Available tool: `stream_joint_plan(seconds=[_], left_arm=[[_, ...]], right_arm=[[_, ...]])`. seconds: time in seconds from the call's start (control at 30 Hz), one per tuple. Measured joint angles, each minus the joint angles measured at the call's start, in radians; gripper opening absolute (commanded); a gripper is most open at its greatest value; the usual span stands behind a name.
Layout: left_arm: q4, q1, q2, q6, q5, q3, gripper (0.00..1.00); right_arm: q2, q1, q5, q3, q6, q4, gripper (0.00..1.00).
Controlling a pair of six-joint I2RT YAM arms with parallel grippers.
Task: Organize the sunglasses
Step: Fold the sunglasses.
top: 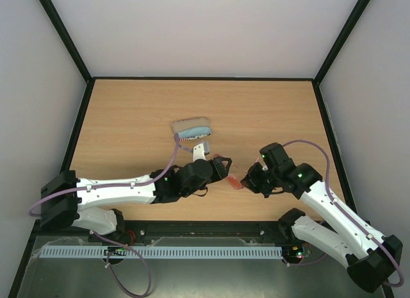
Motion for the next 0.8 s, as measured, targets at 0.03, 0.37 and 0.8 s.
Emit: stream_joint_plan(seconds=[0.03, 0.37, 0.8], left_arm=[[0.0, 0.0, 0.0, 0.0, 0.0, 0.0, 0.44], [0.0, 0.004, 0.002, -0.001, 0.002, 0.0, 0.43], [0.0, 0.013, 0.002, -0.001, 0.002, -0.021, 0.43]], right_arm=[[0.001, 0.0, 0.0, 0.0, 0.0, 0.0, 0.14], [0.002, 0.0, 0.002, 0.008, -0.005, 0.0, 0.23], [0.002, 0.0, 0.022, 0.046, -0.016, -0.022, 0.45]])
